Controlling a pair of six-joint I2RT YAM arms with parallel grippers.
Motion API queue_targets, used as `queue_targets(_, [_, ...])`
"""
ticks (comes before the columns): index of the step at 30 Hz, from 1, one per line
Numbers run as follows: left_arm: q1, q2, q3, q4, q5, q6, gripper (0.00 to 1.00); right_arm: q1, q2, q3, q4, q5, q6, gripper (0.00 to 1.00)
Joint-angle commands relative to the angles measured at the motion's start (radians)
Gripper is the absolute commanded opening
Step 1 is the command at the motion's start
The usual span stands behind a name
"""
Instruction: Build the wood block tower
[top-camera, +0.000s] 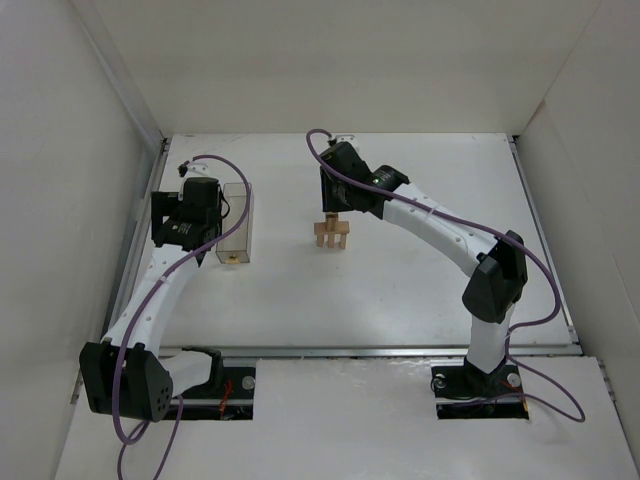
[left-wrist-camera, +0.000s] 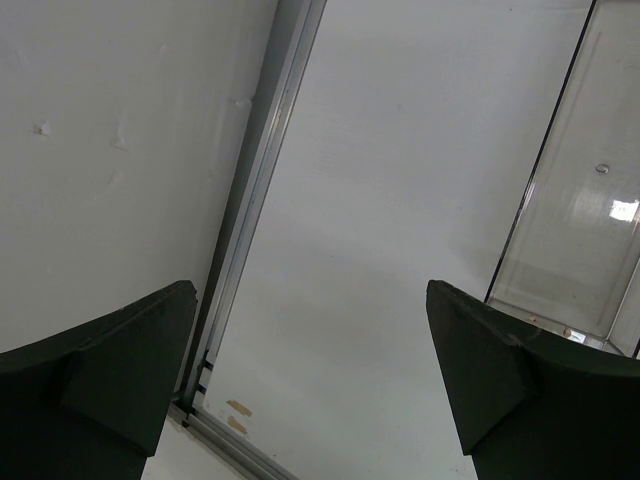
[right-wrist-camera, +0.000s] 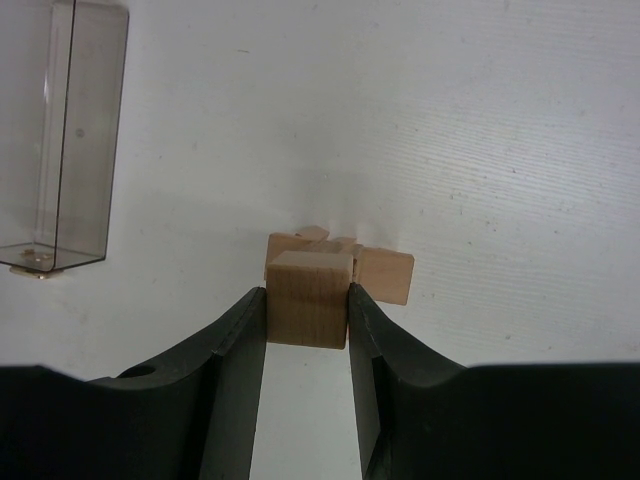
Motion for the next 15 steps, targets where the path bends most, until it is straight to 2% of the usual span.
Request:
queue_targets(1, [0.003, -0.030, 0.009, 0.018, -0.007, -0.001, 0.99, 0.008, -0.025, 0.000, 0.030, -0.005, 0.007, 0.39])
queue_targets(15, [0.003, -0.021, 0.009, 0.018, 0.002, -0.001, 0.99, 0.008, -0.025, -0.019, 0.030, -0.014, 0.016, 0.39])
